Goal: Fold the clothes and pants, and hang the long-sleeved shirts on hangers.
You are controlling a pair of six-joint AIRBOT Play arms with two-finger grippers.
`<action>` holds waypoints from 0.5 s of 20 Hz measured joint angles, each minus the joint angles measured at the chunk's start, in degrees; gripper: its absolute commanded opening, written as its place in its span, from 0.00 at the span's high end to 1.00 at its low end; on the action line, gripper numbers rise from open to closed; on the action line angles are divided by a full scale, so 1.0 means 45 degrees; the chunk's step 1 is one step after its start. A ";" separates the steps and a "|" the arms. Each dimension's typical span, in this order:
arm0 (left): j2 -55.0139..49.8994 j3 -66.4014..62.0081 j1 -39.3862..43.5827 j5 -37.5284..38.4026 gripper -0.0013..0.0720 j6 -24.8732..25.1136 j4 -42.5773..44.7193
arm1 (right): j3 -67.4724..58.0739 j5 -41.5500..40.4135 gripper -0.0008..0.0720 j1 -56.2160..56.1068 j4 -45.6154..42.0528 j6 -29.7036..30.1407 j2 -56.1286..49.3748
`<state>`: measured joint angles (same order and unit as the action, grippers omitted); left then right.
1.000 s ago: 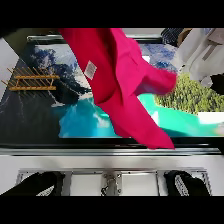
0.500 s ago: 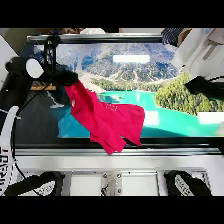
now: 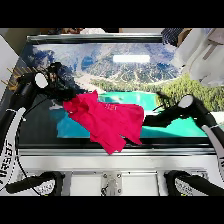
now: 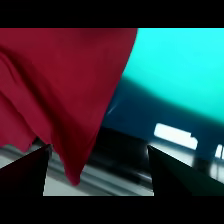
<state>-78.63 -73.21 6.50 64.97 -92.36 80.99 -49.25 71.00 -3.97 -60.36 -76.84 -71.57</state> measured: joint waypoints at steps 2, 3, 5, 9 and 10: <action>-0.0015 0.0068 -0.0019 -0.0029 0.97 0.0000 -0.0005 | 0.0423 0.0029 0.09 -0.1321 0.0092 0.0185 -0.0306; -0.0015 0.0087 -0.0024 -0.0063 0.97 0.0000 -0.0010 | 0.0554 -0.0010 0.09 -0.1909 0.0097 0.0272 -0.0413; -0.0015 0.0112 -0.0029 -0.0078 0.97 0.0000 -0.0010 | 0.0709 -0.0243 0.09 -0.2909 0.0058 0.0374 -0.0597; -0.0015 0.0131 -0.0029 -0.0087 0.97 0.0000 -0.0019 | 0.0835 -0.0680 0.44 -0.4012 -0.0345 0.0423 -0.0923; -0.0015 0.0131 -0.0029 -0.0087 0.97 -0.0005 -0.0029 | 0.0855 -0.0782 0.58 -0.4143 -0.0408 0.0457 -0.0991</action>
<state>-78.70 -72.62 6.37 64.58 -92.38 80.86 -45.41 67.48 -22.61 -62.19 -74.78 -76.03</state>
